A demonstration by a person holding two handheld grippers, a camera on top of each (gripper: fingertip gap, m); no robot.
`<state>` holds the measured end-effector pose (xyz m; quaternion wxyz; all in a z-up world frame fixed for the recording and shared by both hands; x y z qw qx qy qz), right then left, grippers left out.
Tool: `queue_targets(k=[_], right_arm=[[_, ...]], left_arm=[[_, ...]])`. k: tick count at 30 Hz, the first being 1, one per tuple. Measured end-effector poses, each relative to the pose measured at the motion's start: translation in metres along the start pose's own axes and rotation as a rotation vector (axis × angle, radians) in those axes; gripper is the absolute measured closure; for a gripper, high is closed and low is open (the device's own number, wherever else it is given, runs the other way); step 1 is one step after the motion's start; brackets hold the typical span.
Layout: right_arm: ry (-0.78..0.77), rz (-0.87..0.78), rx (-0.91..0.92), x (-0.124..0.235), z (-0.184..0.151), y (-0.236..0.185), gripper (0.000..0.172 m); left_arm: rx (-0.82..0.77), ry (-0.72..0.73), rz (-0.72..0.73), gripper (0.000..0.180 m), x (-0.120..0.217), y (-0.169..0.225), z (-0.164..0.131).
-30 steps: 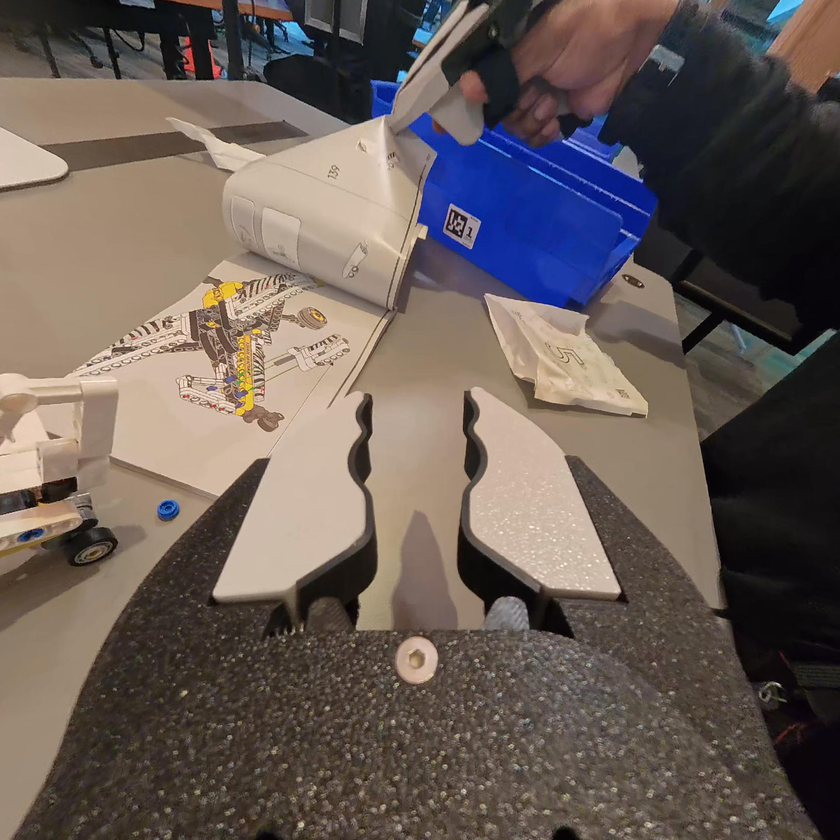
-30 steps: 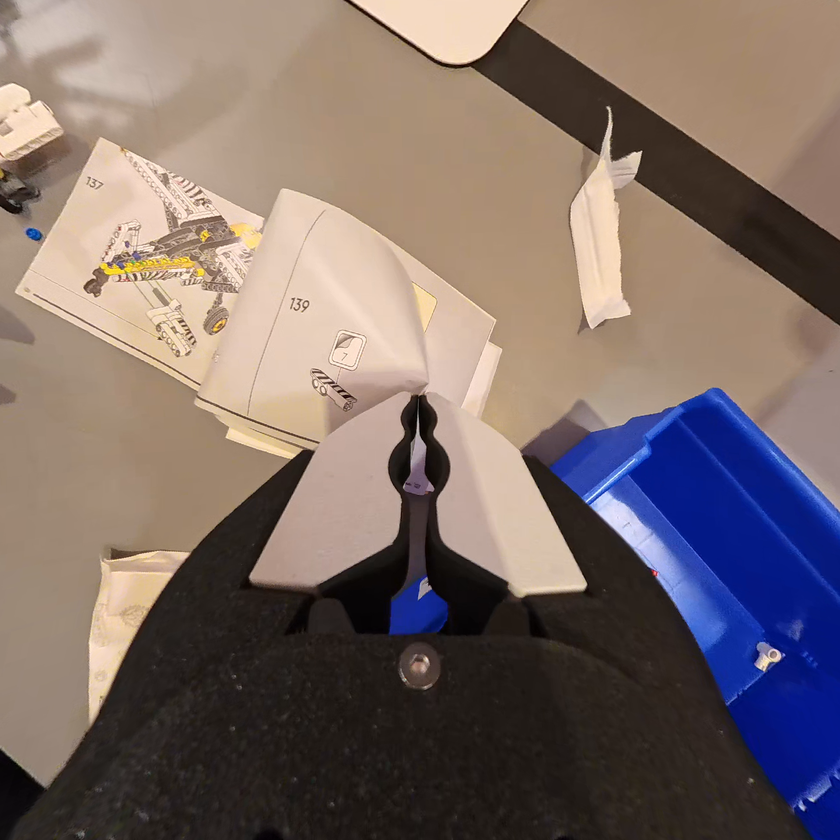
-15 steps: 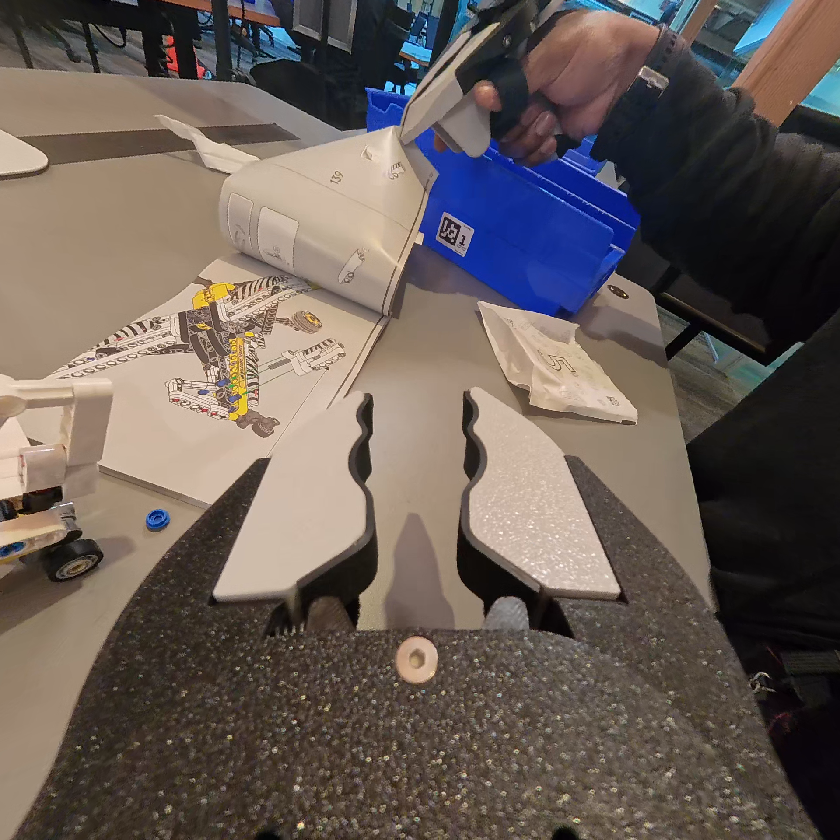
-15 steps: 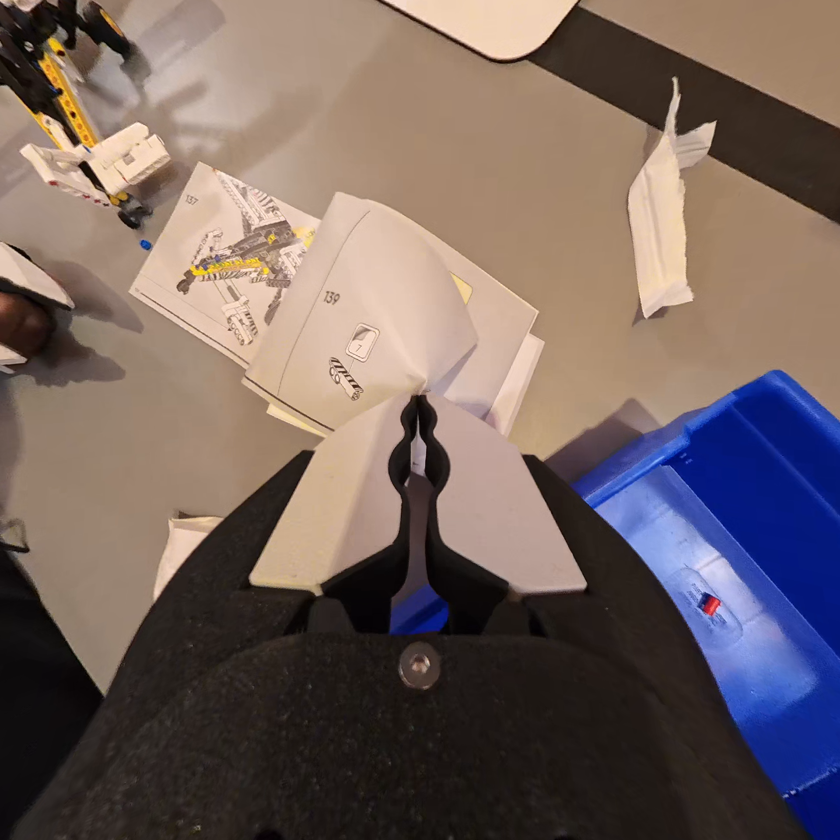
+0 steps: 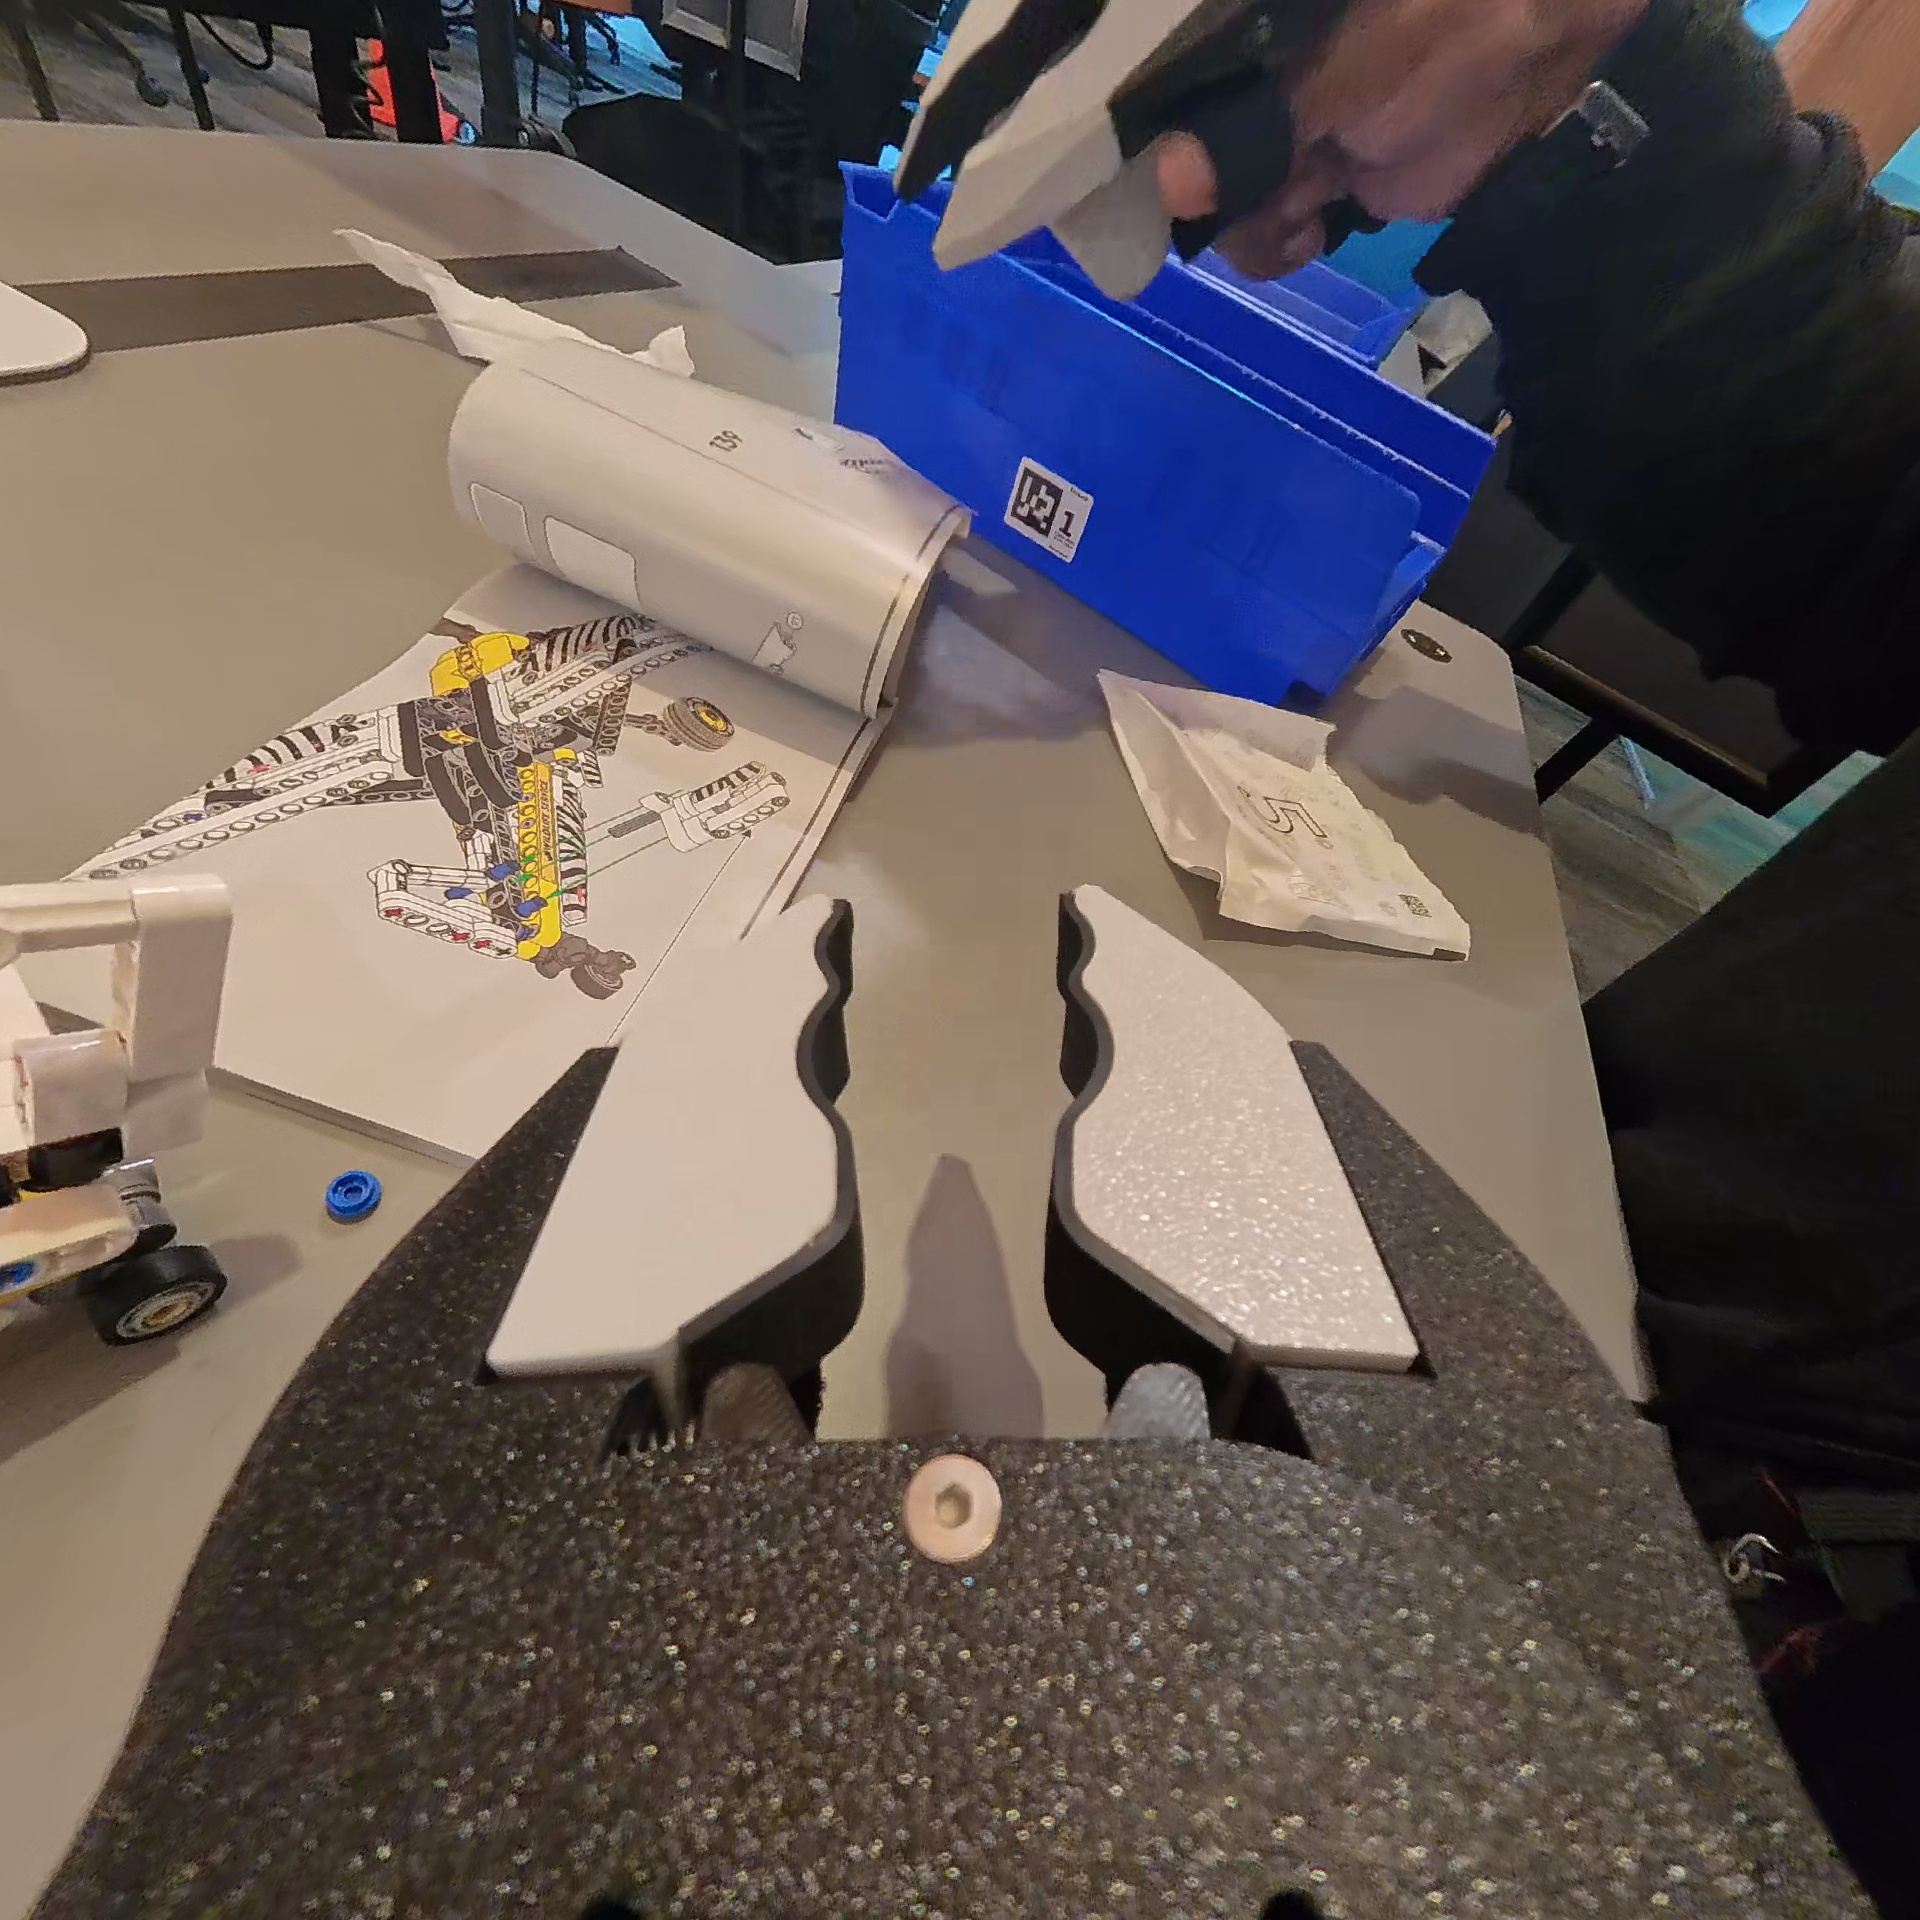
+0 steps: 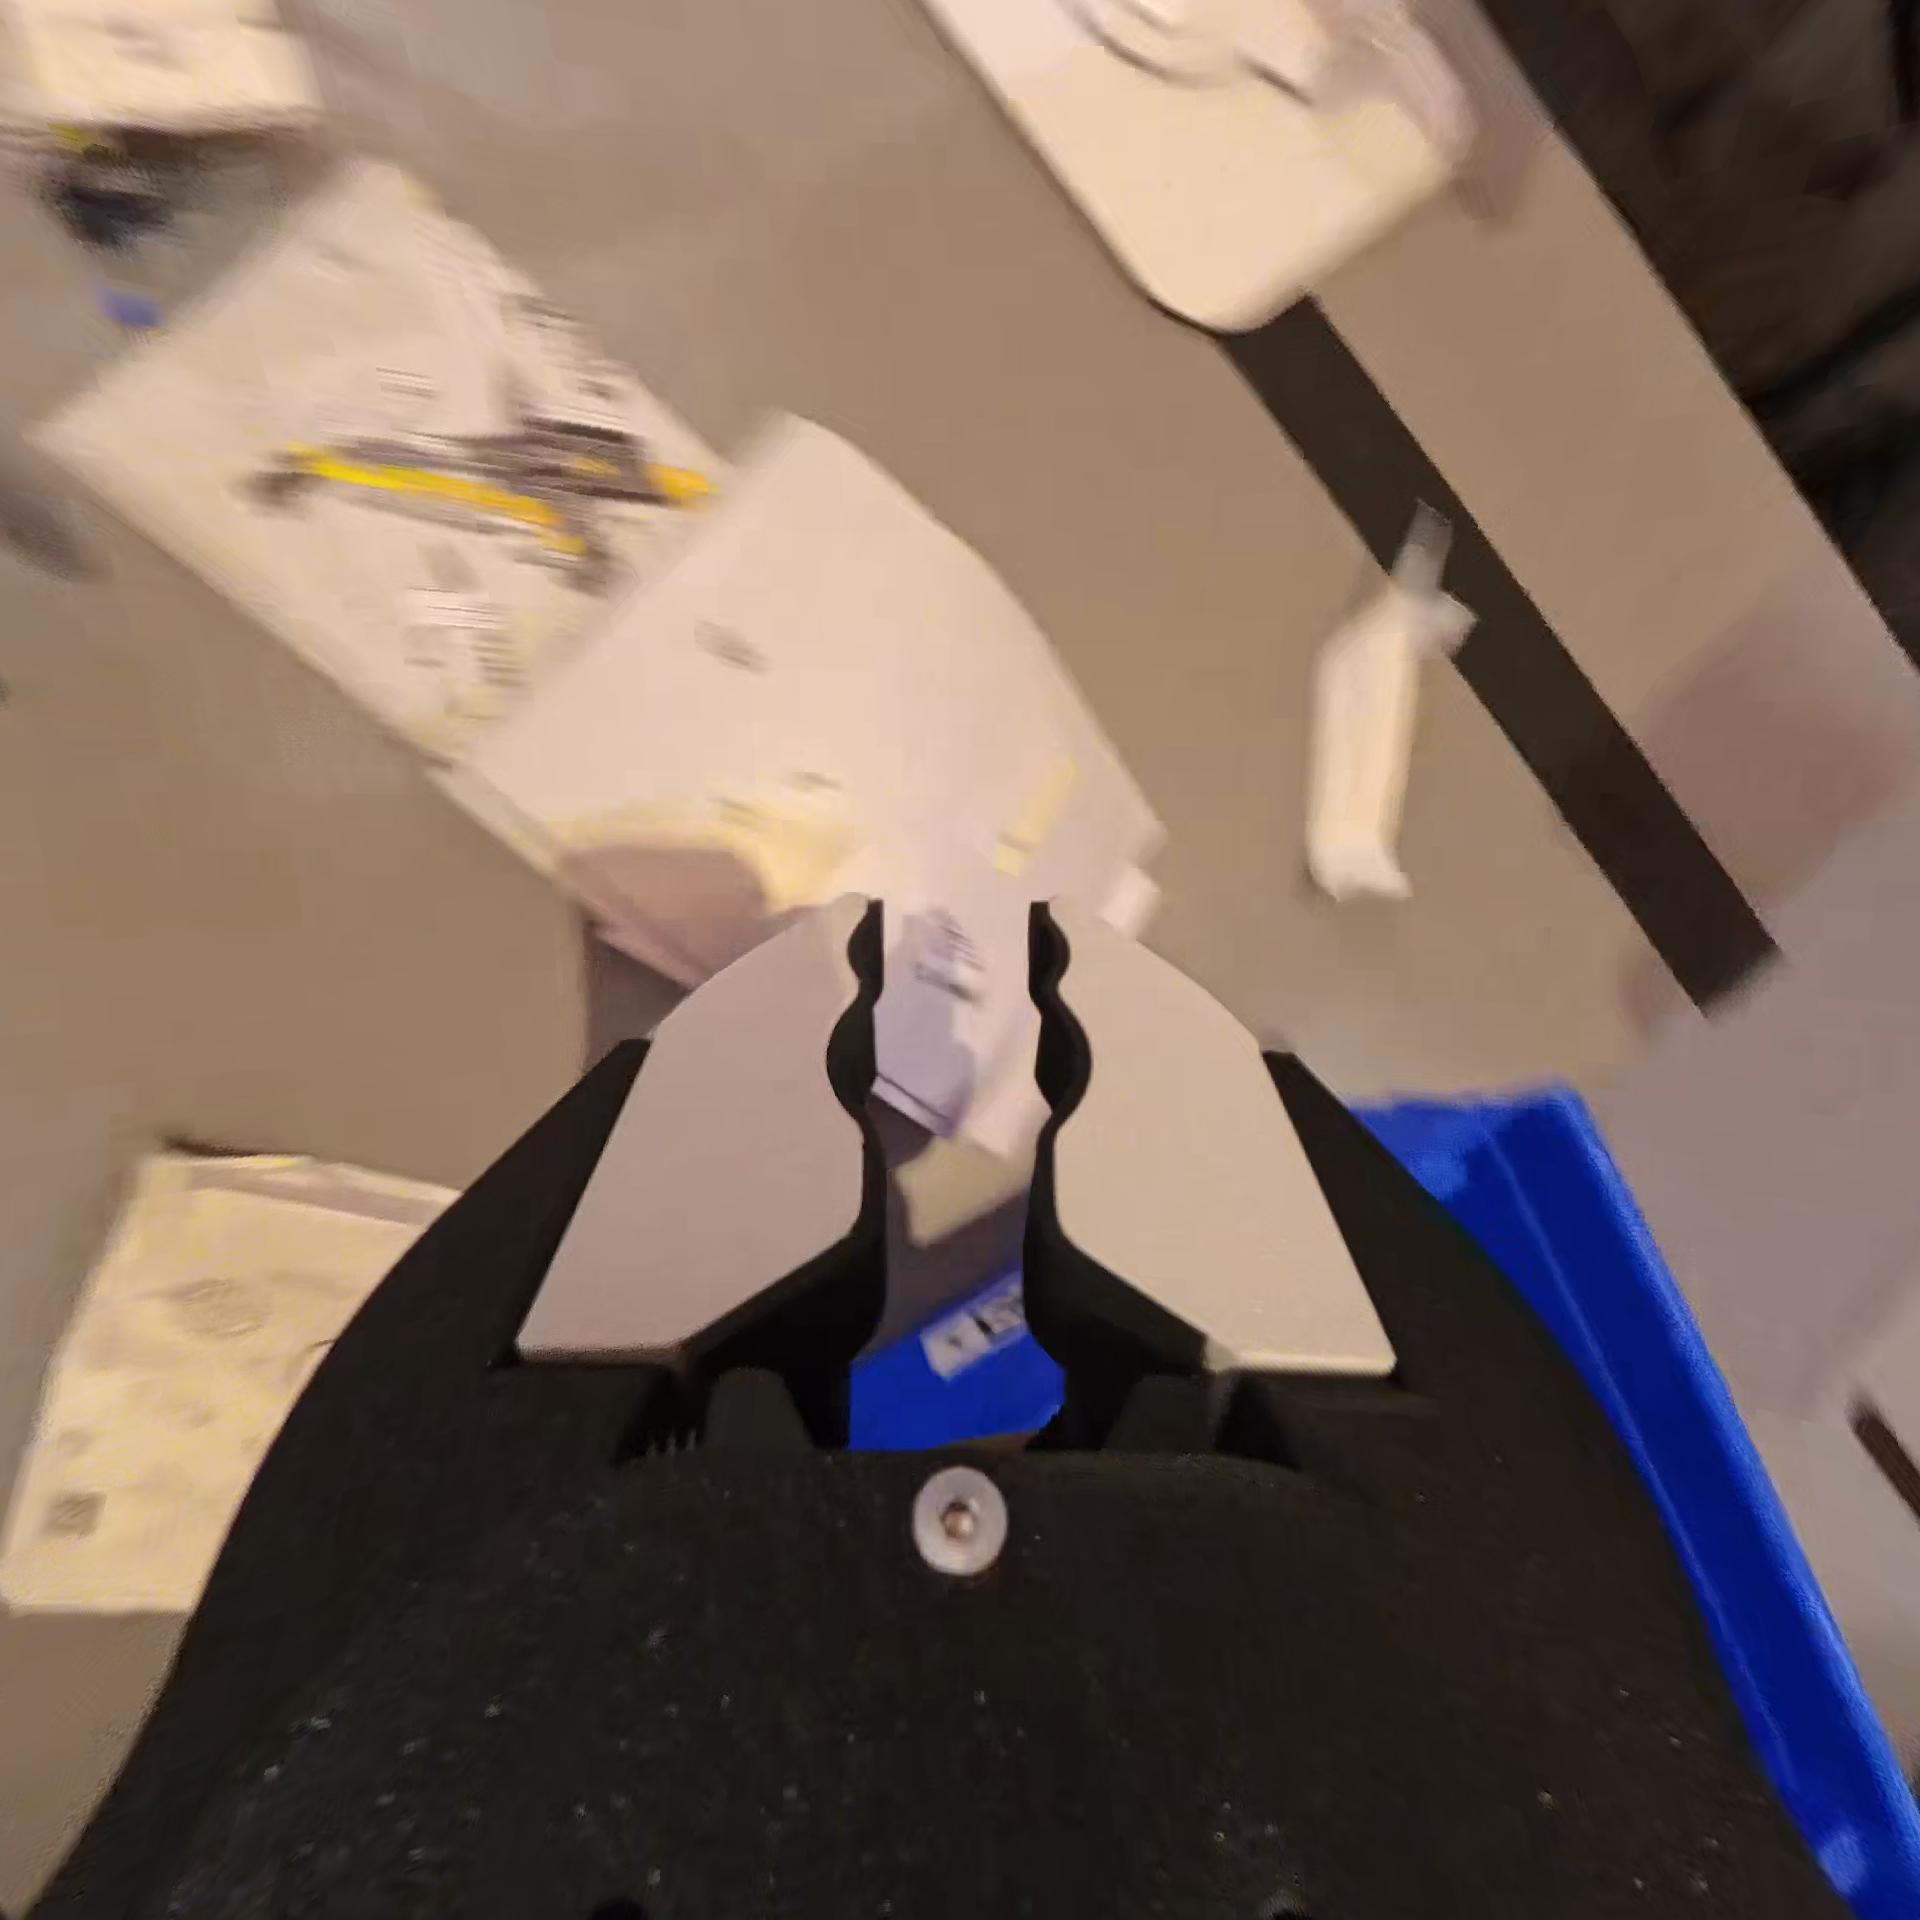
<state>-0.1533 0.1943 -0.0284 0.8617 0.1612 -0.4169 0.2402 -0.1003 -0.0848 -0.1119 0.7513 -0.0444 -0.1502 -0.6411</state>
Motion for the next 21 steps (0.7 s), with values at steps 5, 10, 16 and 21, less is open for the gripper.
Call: queue_targets(k=[5, 10, 16, 21], right_arm=[[-0.022, 0.145, 0.226, -0.037, 0.013, -0.069, 0.134], [-0.075, 0.119, 0.451, -0.065, 0.007, -0.122, 0.134], [-0.231, -0.145, 0.464, -0.079, -0.016, -0.119, 0.137], [-0.237, -0.297, 0.372, -0.063, -0.031, -0.112, 0.138]], left_arm=[[-0.035, -0.029, 0.001, 0.142, -0.005, 0.003, -0.001], [-0.05, -0.038, 0.017, 0.142, -0.002, 0.004, -0.002], [-0.034, -0.039, 0.016, 0.142, 0.001, 0.003, -0.003], [-0.036, -0.048, 0.013, 0.142, 0.001, 0.003, -0.004]])
Point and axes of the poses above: each gripper's, where its closed fingertips meet, x back along the fingers, z out of its top, y = z × x across the jaws, the point moved 7 cm from there along x, back along the fingers, and after that the axes turned 11 degrees about -x, right-handed, at the moved point
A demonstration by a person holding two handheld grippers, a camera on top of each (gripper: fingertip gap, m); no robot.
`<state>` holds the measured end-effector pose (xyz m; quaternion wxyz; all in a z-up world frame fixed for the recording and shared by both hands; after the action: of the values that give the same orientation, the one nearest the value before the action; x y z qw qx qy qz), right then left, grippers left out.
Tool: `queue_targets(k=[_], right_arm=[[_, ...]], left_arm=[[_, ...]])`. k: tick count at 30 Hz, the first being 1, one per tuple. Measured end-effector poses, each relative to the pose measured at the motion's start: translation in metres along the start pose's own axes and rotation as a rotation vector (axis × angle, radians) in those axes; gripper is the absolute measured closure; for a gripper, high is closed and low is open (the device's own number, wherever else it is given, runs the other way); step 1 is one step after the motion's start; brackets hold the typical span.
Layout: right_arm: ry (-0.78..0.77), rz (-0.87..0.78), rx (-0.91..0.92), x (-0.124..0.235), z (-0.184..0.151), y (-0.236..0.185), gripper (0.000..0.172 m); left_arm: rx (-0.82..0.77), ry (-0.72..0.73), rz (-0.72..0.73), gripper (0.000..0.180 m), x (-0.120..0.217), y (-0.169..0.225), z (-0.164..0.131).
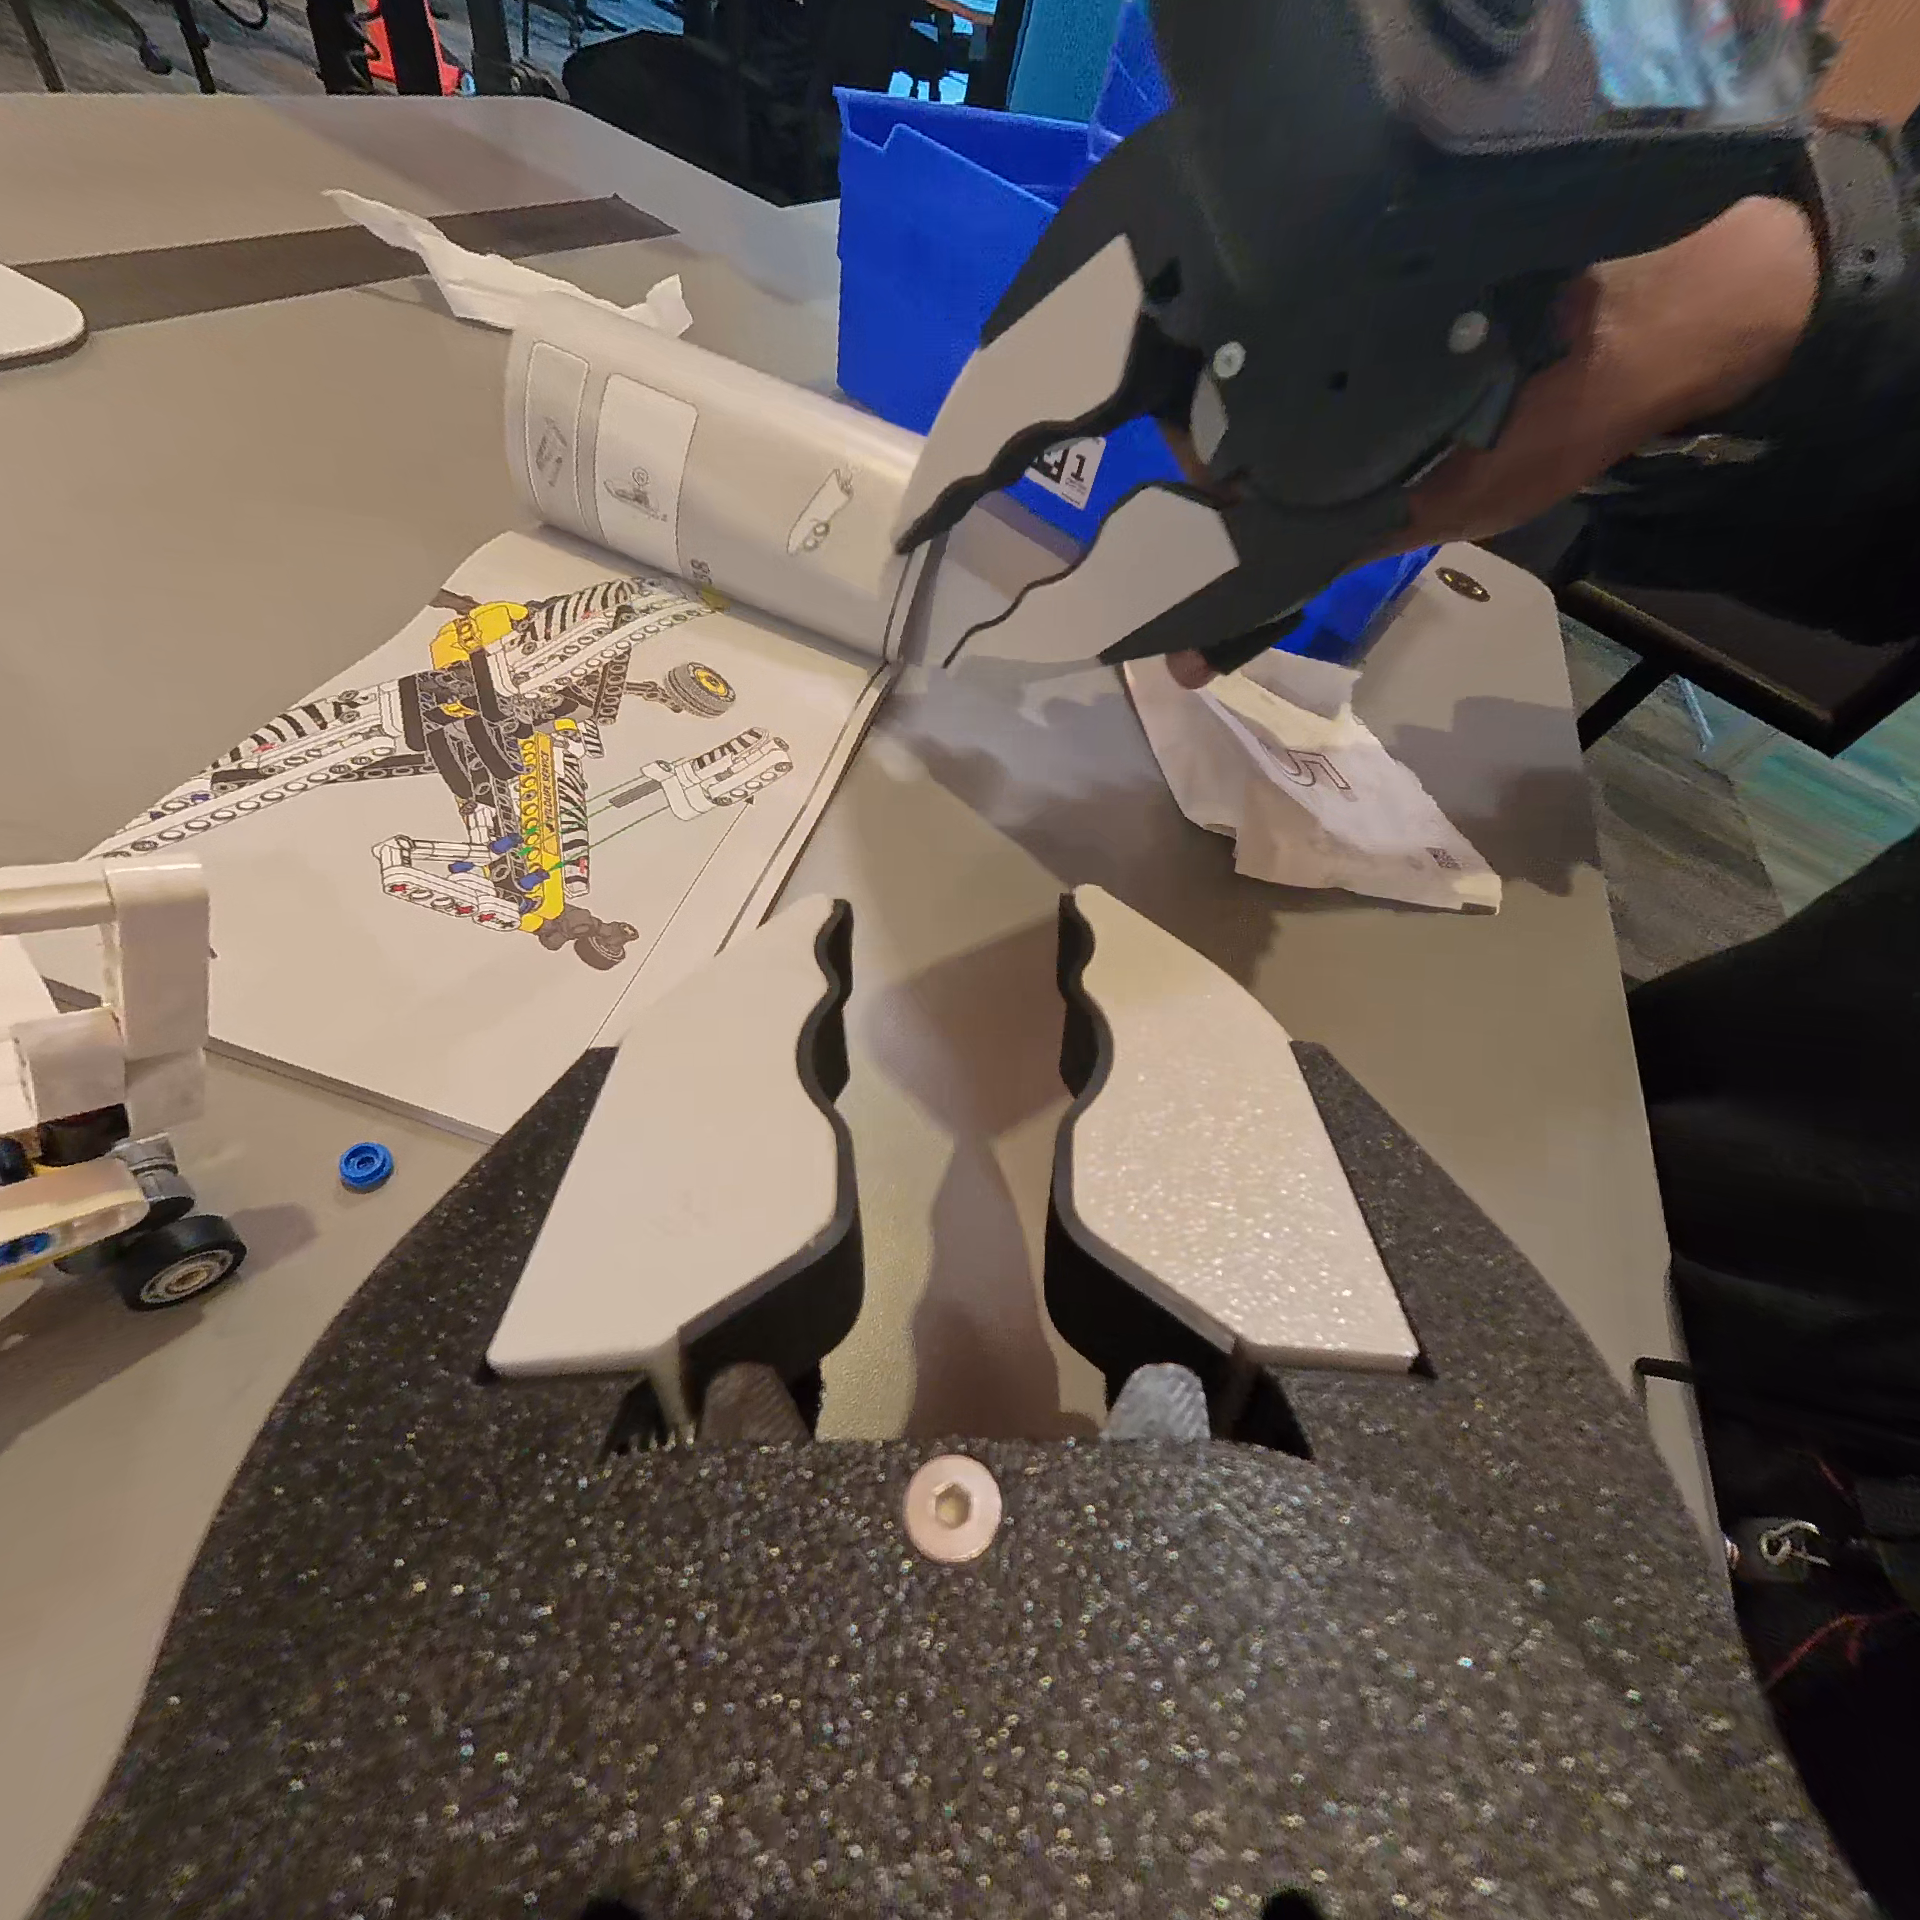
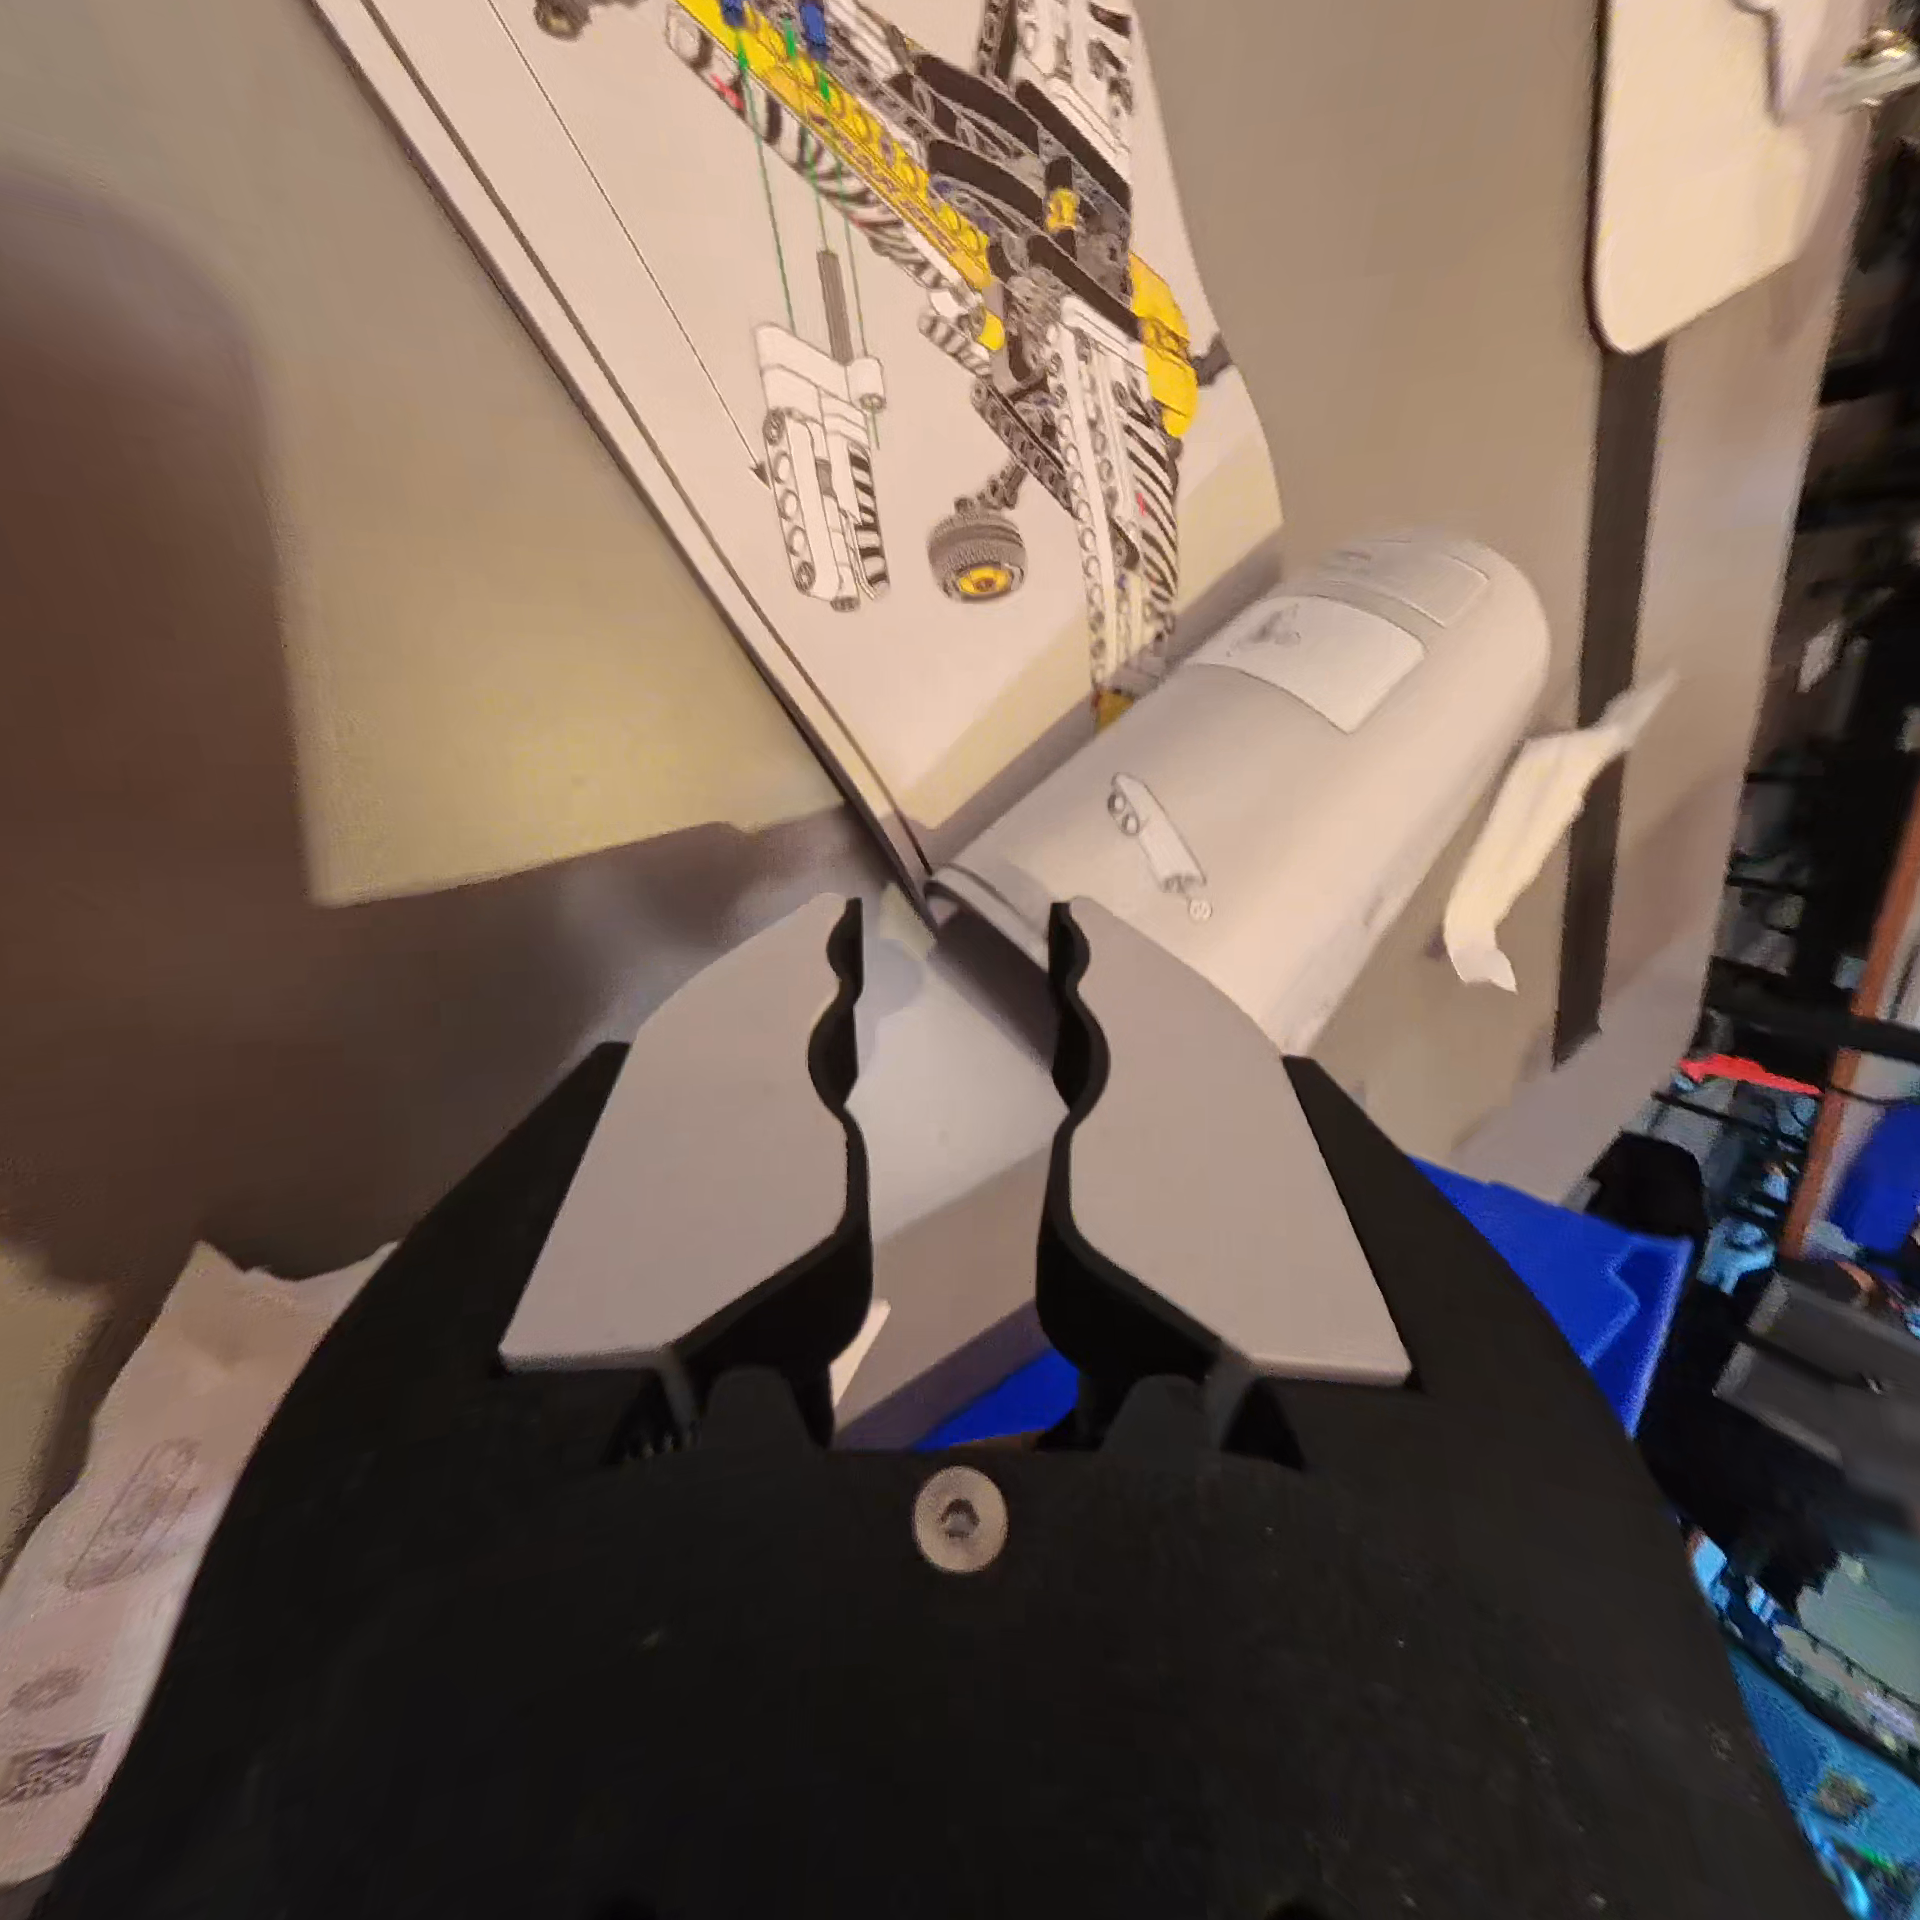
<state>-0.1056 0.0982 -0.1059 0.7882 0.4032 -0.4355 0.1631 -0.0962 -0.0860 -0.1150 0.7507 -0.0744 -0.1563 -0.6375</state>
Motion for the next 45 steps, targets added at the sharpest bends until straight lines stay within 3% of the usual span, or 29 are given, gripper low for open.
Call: queue_targets(k=[4, 10, 13, 15, 19, 23, 27, 33, 38, 40, 45], right_arm=[[0.051, -0.016, -0.004, 0.015, -0.002, -0.01, 0.138], [0.263, 0.049, -0.164, 0.018, 0.033, -0.003, 0.142], [0.181, -0.031, -0.174, -0.005, 0.028, 0.009, 0.143], [0.125, -0.089, -0.217, -0.016, 0.017, 0.023, 0.143], [0.13, -0.055, -0.28, -0.01, 0.006, 0.028, 0.144], [0.173, -0.011, -0.263, 0.005, 0.012, 0.016, 0.144], [0.224, 0.06, -0.241, 0.017, 0.017, -0.002, 0.144], [0.272, 0.168, -0.248, 0.028, 0.014, -0.027, 0.144], [0.301, 0.218, -0.258, 0.038, 0.005, -0.046, 0.144], [0.315, 0.235, -0.271, 0.04, 0.001, -0.051, 0.144], [0.37, 0.299, -0.324, 0.042, 0.003, -0.064, 0.144]], left_arm=[[-0.002, -0.001, 0.004, 0.142, -0.001, 0.0, 0.0], [-0.007, -0.006, 0.017, 0.142, -0.002, 0.0, 0.0], [-0.023, -0.005, 0.049, 0.142, 0.001, -0.002, 0.001], [-0.045, -0.02, 0.108, 0.142, 0.007, -0.008, 0.001], [-0.071, -0.065, 0.278, 0.142, 0.026, -0.028, 0.0], [-0.08, -0.059, 0.406, 0.142, 0.044, -0.038, 0.002], [-0.213, -0.024, 0.641, 0.141, 0.066, -0.044, 0.012], [-0.401, -0.308, 0.743, 0.129, 0.043, -0.057, 0.011], [-0.482, -0.463, 0.78, 0.131, 0.016, -0.071, 0.005], [-0.513, -0.513, 0.799, 0.142, 0.012, -0.075, 0.002], [-0.584, -0.538, 0.718, 0.143, 0.026, -0.067, -0.001]])
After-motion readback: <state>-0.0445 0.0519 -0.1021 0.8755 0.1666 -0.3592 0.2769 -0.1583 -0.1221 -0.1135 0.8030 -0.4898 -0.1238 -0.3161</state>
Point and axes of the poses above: each gripper's, where its closed fingertips meet, x back along the fingers, z out of its top, y = z × x across the jaws, the point moved 7 cm from there along x, back along the fingers, and after that the axes turned 11 degrees about -x, right-handed, at the moved point
